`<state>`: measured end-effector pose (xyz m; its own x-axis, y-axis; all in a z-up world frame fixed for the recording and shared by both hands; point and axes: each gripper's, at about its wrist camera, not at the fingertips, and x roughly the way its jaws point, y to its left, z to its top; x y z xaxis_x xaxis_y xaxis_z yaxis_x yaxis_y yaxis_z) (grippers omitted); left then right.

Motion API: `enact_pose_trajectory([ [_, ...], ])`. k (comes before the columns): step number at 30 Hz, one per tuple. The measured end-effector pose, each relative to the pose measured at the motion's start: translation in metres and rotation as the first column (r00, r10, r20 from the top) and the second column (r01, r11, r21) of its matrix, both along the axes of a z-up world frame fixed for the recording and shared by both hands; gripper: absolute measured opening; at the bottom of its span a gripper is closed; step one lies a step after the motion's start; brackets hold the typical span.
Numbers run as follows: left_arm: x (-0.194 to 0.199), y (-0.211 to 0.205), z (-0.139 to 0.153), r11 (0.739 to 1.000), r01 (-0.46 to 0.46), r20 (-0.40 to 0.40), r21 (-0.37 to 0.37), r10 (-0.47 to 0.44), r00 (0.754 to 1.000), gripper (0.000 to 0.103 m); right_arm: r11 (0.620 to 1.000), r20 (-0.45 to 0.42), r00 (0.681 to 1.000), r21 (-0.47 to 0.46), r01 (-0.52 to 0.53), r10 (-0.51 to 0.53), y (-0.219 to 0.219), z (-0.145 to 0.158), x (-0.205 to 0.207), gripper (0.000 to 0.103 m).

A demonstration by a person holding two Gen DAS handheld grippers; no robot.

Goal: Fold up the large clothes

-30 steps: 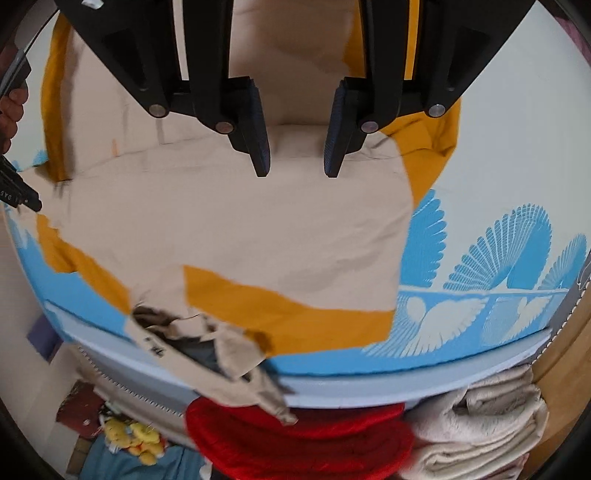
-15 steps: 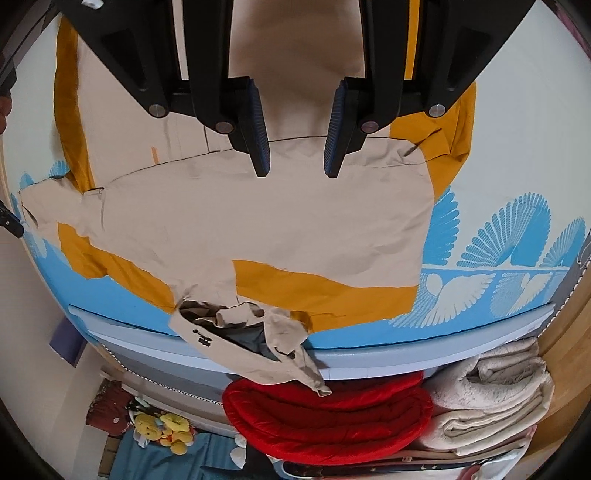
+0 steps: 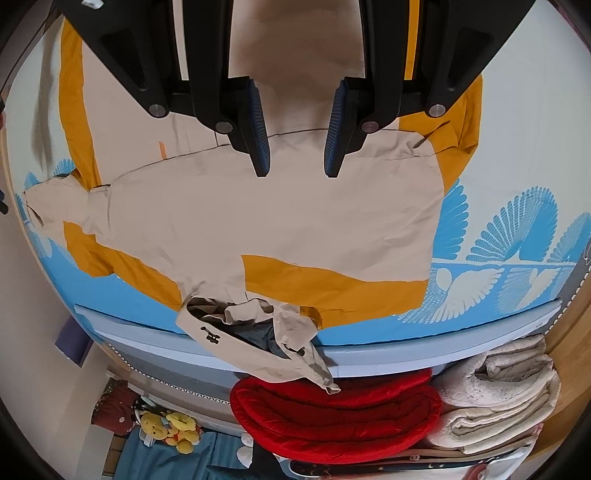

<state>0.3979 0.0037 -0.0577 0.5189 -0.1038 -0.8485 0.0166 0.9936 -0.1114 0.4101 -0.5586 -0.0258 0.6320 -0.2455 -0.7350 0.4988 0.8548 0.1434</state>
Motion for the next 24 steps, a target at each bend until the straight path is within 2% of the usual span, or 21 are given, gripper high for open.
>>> enact_pose_trajectory([
  [2, 0.002, -0.002, 0.002, 1.000, 0.009, 0.004, -0.005, -0.009, 1.000, 0.027, 0.999, 0.009, 0.999, -0.035, 0.042, -0.042, -0.022, 0.006, -0.007, 0.045],
  [5, 0.004, -0.003, 0.001, 1.000, 0.010, 0.004, -0.010, -0.010, 1.000, 0.027, 0.995, 0.066, 0.993, -0.004, 0.103, -0.102, -0.058, 0.018, -0.022, 0.044],
  [8, 0.004, -0.007, -0.003, 1.000, 0.020, -0.007, -0.007, -0.020, 1.000, 0.027, 0.989, 0.100, 0.984, 0.023, 0.148, -0.149, -0.093, 0.020, -0.025, 0.005],
  [10, 0.003, -0.012, -0.005, 0.999, 0.034, -0.009, 0.002, -0.034, 0.999, 0.027, 0.989, 0.085, 0.985, 0.008, 0.149, -0.149, -0.112, 0.012, -0.018, 0.005],
  [14, 0.004, -0.021, -0.008, 0.999, 0.048, -0.009, 0.014, -0.048, 0.999, 0.027, 0.994, -0.011, 0.994, 0.014, 0.107, -0.107, -0.146, -0.023, 0.011, 0.011],
  [16, 0.006, -0.023, -0.009, 0.999, 0.047, -0.011, 0.012, -0.047, 0.999, 0.027, 0.990, -0.063, 0.990, 0.068, 0.127, -0.123, -0.167, -0.048, 0.023, 0.022],
  [18, 0.007, -0.027, -0.011, 0.999, 0.050, -0.016, 0.012, -0.050, 0.999, 0.027, 0.978, -0.095, 0.982, 0.115, 0.174, -0.164, -0.184, -0.072, 0.028, 0.043],
  [20, 0.007, -0.029, -0.013, 0.998, 0.060, -0.020, 0.014, -0.060, 0.998, 0.027, 0.964, -0.115, 0.973, 0.153, 0.218, -0.202, -0.199, -0.092, 0.029, 0.050],
  [21, 0.007, -0.030, -0.014, 0.998, 0.065, -0.021, 0.016, -0.065, 0.998, 0.027, 0.955, -0.123, 0.969, 0.179, 0.236, -0.216, -0.206, -0.104, 0.029, 0.053],
  [24, 0.007, -0.032, -0.016, 0.997, 0.073, -0.029, 0.019, -0.072, 0.997, 0.027, 0.919, -0.152, 0.955, 0.269, 0.287, -0.254, -0.224, -0.134, 0.026, 0.055],
])
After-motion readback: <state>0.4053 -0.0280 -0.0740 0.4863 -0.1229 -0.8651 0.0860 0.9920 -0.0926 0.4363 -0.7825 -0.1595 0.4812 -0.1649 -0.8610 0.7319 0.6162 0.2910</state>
